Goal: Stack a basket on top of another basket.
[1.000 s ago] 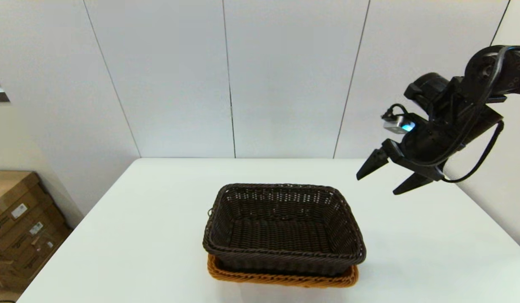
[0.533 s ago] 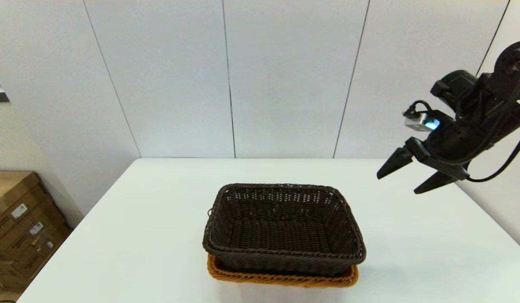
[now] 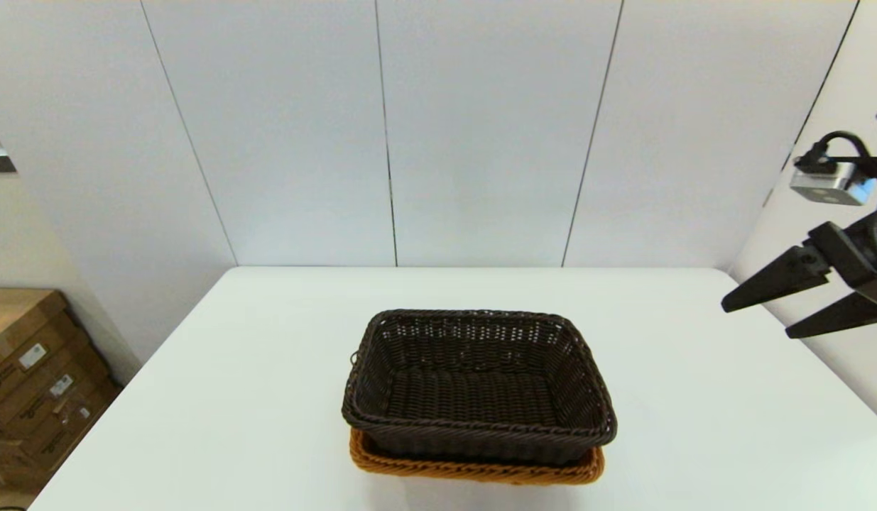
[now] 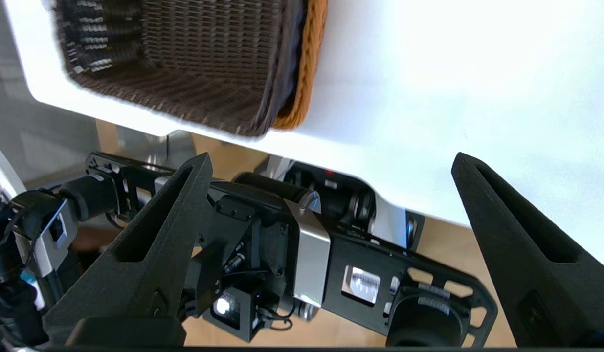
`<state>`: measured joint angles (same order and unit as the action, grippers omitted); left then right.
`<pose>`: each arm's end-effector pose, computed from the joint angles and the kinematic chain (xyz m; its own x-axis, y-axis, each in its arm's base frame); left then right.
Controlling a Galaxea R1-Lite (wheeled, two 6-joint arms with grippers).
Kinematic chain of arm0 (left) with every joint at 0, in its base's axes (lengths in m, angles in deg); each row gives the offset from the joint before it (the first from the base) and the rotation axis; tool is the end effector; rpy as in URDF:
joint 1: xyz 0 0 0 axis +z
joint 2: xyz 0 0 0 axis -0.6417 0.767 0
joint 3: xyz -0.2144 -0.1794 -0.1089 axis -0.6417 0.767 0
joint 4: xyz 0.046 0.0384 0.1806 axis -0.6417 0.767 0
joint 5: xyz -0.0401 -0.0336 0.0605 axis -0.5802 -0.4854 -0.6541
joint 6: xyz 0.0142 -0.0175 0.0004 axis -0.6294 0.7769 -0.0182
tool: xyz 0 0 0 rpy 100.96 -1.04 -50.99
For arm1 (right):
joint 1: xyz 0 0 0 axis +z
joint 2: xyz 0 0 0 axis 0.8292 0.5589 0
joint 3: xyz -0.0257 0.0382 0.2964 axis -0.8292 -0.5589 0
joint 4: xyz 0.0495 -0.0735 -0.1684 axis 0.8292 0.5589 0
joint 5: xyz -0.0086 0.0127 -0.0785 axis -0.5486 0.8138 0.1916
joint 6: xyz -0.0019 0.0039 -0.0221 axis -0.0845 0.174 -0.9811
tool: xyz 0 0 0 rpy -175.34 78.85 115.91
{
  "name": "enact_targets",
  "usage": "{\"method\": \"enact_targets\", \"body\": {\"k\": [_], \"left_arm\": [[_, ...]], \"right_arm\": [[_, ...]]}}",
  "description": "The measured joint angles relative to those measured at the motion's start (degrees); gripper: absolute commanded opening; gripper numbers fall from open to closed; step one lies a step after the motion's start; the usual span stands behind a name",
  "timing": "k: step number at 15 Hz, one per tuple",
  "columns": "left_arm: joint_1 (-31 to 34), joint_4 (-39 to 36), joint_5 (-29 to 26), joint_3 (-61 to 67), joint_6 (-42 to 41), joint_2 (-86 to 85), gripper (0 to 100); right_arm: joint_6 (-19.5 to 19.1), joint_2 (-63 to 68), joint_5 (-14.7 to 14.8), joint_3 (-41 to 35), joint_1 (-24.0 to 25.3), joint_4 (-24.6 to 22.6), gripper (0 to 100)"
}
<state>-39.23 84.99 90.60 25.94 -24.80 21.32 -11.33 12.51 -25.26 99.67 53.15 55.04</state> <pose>-0.0242 0.0003 0.0762 0.9986 0.0465 -0.0244 -0.0485 0.9949 -0.0880 0.2281 -0.0013 0.2861 0.3431 0.4345 -0.8328 -0.0970 0.8982 0.4287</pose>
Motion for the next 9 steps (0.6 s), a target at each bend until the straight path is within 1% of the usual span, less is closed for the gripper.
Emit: {"method": "enact_targets", "body": {"k": [2, 5, 9], "left_arm": [[0.0, 0.0, 0.0, 0.0, 0.0, 0.0, 100], [0.0, 0.0, 0.0, 0.0, 0.0, 0.0, 100], [0.0, 0.0, 0.0, 0.0, 0.0, 0.0, 100]], "right_arm": [[-0.1, -6.3, -0.3, -3.2, -0.6, 0.0, 100], [-0.6, -17.1, -1.6, -9.2, -1.0, 0.0, 100], [-0.5, -31.5, -1.3, -18.9, -1.1, -0.2, 100]]}}
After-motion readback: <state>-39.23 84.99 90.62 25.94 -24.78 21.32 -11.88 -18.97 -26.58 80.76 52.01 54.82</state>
